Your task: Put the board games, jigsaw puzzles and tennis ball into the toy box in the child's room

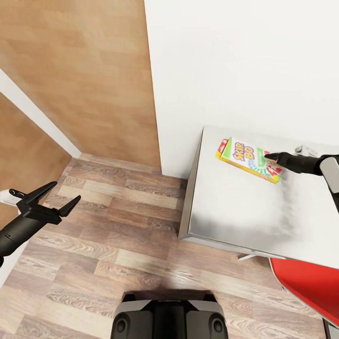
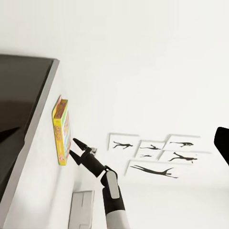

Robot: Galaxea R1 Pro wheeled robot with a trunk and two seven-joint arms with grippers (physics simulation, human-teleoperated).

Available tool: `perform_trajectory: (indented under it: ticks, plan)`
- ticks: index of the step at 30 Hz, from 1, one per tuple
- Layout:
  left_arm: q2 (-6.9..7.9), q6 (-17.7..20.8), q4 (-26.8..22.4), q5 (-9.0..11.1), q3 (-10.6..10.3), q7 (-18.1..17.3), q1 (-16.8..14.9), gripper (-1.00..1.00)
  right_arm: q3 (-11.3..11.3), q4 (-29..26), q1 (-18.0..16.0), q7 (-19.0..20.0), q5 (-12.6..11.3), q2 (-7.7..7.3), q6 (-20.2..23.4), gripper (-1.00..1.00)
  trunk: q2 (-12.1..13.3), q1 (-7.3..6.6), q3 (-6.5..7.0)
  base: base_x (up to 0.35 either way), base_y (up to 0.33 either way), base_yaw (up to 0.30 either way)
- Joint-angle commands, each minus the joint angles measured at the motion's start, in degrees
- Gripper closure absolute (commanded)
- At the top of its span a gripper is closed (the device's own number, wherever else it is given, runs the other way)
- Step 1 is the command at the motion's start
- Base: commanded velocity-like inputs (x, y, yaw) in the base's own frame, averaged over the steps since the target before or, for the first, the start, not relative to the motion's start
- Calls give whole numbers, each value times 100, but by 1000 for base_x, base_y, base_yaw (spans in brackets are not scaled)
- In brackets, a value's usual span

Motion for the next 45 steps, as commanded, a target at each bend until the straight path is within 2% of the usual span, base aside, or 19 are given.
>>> perform_trajectory:
  ticks: [1,15,32,45]
  plan:
    - [1,16,2,-48,4,-49,-3,-100,11,0,-4,24,17,-5,14,-100,-9,4,-7,39,-11,0]
    - [-2,16,2,-48,3,-45,-3,-100,4,-2,-7,42,11,-20,8,-100,-9,4,-7,13,-4,13]
    - [0,16,2,-48,3,-46,-3,-100,4,-4,-1,66,13,-21,87,-100,-9,4,-7,1,0,200]
    - [-2,16,2,-46,3,-47,-3,-100,2,-5,-1,68,6,-75,99,-100,-9,4,-7,0,0,47]
